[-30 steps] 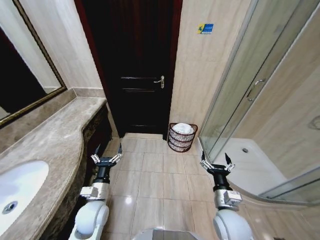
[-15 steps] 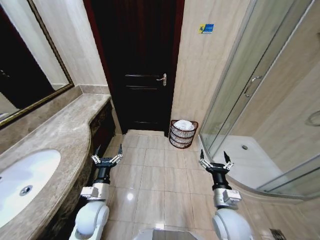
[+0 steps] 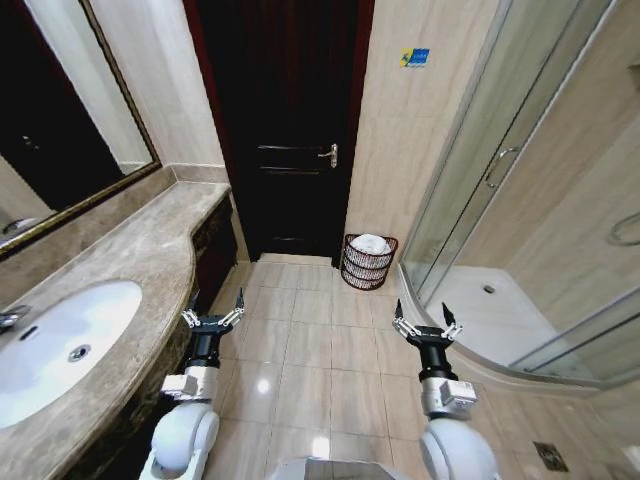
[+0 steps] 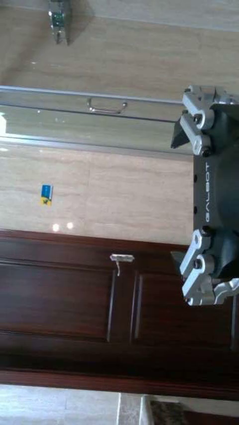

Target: Discard the used towel into the hamper.

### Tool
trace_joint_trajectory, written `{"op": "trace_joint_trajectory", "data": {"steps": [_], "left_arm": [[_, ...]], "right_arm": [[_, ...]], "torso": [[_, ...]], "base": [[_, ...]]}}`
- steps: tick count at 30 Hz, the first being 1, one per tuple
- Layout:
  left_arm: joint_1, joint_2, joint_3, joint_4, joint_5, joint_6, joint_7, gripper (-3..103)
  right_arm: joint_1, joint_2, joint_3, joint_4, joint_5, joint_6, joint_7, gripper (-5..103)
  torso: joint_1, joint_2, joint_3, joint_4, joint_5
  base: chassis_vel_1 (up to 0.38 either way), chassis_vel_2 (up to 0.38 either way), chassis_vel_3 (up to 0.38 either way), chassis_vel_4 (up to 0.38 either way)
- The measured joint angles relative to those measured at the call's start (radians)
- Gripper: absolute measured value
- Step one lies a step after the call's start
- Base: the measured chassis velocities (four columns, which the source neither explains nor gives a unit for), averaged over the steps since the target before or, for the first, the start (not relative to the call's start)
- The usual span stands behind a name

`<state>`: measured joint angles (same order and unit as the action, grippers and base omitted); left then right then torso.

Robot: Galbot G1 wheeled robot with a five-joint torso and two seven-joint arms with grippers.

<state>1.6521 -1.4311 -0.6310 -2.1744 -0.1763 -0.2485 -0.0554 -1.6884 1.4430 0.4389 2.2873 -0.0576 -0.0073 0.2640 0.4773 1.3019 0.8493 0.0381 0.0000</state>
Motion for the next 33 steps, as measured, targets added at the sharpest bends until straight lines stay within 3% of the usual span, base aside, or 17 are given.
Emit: {"op": "trace_joint_trajectory", "data": {"steps": [10, 17, 33], "left_arm": [[-0.005, -0.012, 0.010, 0.000, 0.008, 0.004, 0.000, 100], [-0.011, -0.021, 0.021, 0.011, 0.019, 0.004, -0.003, 100], [-0.023, -0.024, 0.021, 0.023, 0.030, 0.025, -0.013, 100]], "right_arm": [[-0.018, -0.006, 0.000, 0.004, -0.001, 0.007, 0.002, 100], [-0.022, -0.010, 0.006, -0.026, -0.001, 0.073, 0.014, 100], [0.000, -0.020, 0.008, -0.058, 0.013, 0.081, 0.052, 100]], "torso": [[0.000, 0.000, 0.000, 0.0002, -0.0001], [-0.001, 0.000, 0.000, 0.0003, 0.0001], [0.000, 0.000, 0.000, 0.0001, 0.0000]], "base": [[0.101, -0.092, -0.096, 0.090], [0.071, -0.070, -0.063, 0.085], [0.000, 0.000, 0.000, 0.000]]}}
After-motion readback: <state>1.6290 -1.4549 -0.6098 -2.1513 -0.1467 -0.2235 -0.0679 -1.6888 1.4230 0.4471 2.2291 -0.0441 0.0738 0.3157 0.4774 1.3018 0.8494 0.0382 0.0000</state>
